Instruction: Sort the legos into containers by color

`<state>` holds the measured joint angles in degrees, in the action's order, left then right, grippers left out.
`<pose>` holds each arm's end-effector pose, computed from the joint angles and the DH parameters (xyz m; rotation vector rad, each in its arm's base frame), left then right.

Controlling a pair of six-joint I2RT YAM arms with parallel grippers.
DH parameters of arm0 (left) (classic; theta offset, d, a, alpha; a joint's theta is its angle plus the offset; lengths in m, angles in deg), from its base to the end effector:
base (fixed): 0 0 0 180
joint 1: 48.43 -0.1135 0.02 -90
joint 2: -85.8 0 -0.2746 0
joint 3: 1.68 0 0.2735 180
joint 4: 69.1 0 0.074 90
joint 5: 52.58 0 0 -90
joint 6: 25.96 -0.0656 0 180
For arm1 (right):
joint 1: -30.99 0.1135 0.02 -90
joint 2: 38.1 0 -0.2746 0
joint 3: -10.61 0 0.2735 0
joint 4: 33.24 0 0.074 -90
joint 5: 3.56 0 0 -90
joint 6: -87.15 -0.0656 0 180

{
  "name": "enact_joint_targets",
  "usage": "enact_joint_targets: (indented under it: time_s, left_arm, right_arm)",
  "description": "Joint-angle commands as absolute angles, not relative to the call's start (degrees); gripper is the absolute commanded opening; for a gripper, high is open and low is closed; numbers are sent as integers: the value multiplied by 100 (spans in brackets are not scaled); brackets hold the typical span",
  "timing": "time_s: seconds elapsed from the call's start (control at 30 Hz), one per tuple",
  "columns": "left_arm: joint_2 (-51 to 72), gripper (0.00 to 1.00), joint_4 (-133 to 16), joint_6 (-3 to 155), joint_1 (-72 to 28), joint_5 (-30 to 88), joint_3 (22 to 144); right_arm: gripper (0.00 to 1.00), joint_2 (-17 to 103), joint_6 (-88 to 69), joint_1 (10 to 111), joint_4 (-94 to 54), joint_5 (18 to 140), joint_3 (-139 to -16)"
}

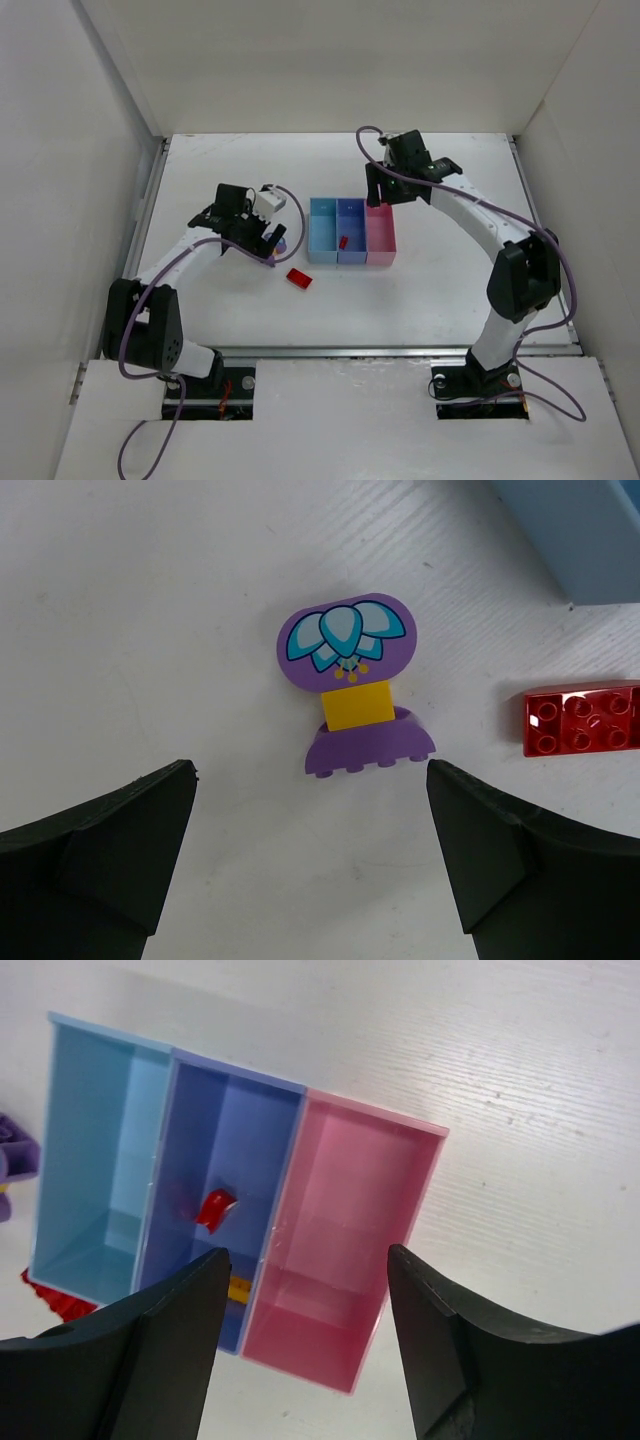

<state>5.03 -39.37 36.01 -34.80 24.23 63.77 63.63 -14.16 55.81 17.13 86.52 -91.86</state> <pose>0.3241 -0.0940 0.2147 0.9339 2.1408 -0.1466 0.3991 0.1845 0.2795 -0.2884 2.4400 0.2785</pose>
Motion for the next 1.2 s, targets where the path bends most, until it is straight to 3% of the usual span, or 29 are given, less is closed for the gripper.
enact_joint_targets:
  time_s: [0.0,0.6,0.9,1.0,1.13,1.17]
  left_arm:
    - [450,100,-3946,3609,-3489,1959,6663]
    - [-877,99,-3885,4154,-3120,2802,7156]
    - [-1070,58,-4016,4154,-3120,2731,7146]
    - [-1131,53,-4017,4102,-3120,2582,7146]
    - [-1184,40,-4017,4040,-3120,2407,7076]
    - [-1184,32,-4017,3988,-3120,2302,7024]
  right_arm:
    - [69,6025,-1365,5604,1477,8284,-9452]
    - [69,6210,-1313,5709,1477,8336,-9523]
    - [69,6095,-1313,5762,1424,8398,-9294]
    - [69,6034,-1313,5762,1424,8451,-9241]
    - [69,5981,-1313,5762,1424,8451,-9189]
    - [69,5981,-1313,5762,1424,8451,-9189]
